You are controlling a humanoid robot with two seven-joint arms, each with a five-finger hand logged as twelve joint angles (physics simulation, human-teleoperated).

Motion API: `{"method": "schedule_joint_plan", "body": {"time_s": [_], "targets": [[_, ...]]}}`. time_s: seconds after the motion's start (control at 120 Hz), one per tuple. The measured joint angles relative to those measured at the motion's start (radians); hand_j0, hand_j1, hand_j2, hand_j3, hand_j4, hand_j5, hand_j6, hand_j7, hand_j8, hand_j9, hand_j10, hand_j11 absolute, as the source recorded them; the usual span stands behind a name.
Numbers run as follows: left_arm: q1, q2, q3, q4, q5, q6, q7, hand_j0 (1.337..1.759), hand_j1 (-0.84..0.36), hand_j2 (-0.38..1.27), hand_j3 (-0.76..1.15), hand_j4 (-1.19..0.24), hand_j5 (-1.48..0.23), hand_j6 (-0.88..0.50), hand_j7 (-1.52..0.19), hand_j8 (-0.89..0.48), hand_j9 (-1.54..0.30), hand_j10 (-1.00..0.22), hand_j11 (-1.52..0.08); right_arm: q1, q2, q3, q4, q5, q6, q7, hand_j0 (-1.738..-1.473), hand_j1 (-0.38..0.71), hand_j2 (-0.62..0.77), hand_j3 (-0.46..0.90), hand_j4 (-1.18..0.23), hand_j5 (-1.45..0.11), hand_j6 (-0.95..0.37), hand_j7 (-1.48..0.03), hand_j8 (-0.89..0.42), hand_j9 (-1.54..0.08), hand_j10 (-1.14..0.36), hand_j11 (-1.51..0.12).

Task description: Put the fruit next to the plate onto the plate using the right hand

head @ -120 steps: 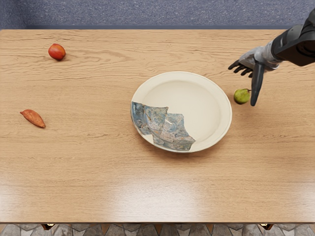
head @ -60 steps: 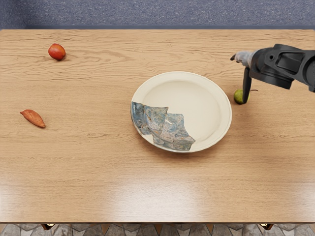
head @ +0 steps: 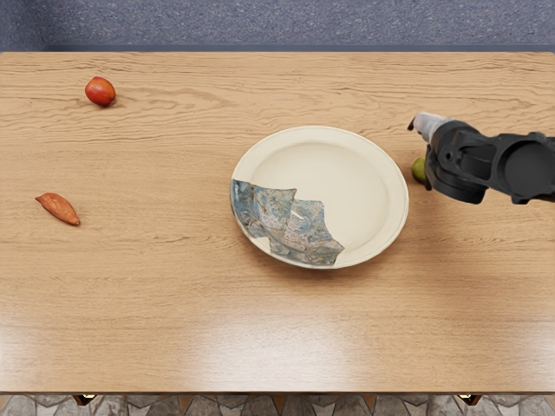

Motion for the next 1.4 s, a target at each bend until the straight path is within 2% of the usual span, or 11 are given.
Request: {"method": "schedule_joint_plan", "body": {"time_s": [0.375, 0.692, 0.9, 1.075, 1.4], "targets": [[-0.002, 0.0, -0.001, -0.001, 0.0, 0.0, 0.0, 1.658, 0.32, 0.0, 0.0, -0.02, -0.03, -0.02, -0.03, -0.02, -0.03, -0.02, -0.03, -0.054, 0.05, -0.025, -0.062, -0.012, -0.059, 0.0, -1.658, 0.02, -0.06, 0.0, -0.31, -0.4, -0.31, -0.4, -0.31, -0.4, -0.31, -0.4], [-0.002, 0.0, -0.002, -0.001, 0.0, 0.0, 0.0, 1.658, 0.32, 0.0, 0.0, -0.02, -0.03, -0.02, -0.03, -0.02, -0.03, -0.02, -0.03, -0.087, 0.057, -0.032, -0.131, -0.023, -0.059, 0.0, -1.658, 0.04, -0.06, 0.0, -0.33, -0.43, -0.33, -0.42, -0.33, -0.43, -0.33, -0.43], [-0.002, 0.0, -0.001, -0.002, -0.001, 0.0, 0.0, 1.658, 0.32, 0.0, 0.0, -0.02, -0.03, -0.02, -0.03, -0.02, -0.03, -0.02, -0.03, -0.087, 0.094, -0.033, -0.16, -0.025, -0.053, 0.0, -1.658, 0.05, -0.06, 0.0, -0.33, -0.43, -0.33, -0.43, -0.33, -0.43, -0.33, -0.43], [-0.002, 0.0, 0.0, -0.002, -0.001, 0.0, 0.0, 1.658, 0.32, 0.0, 0.0, -0.02, -0.03, -0.02, -0.03, -0.02, -0.03, -0.02, -0.03, -0.105, 0.129, -0.033, -0.218, -0.034, -0.04, 0.0, -1.658, 0.05, -0.06, 0.0, -0.34, -0.44, -0.34, -0.43, -0.34, -0.44, -0.34, -0.43], [-0.002, 0.0, -0.001, -0.002, -0.002, 0.0, 0.0, 1.658, 0.32, 0.0, 0.0, -0.02, -0.03, -0.02, -0.03, -0.02, -0.03, -0.02, -0.03, -0.11, 0.142, -0.028, -0.235, -0.037, -0.023, 0.0, -1.658, 0.17, -0.07, 0.0, -0.43, -0.56, -0.43, -0.55, -0.43, -0.56, -0.43, -0.56]]}}
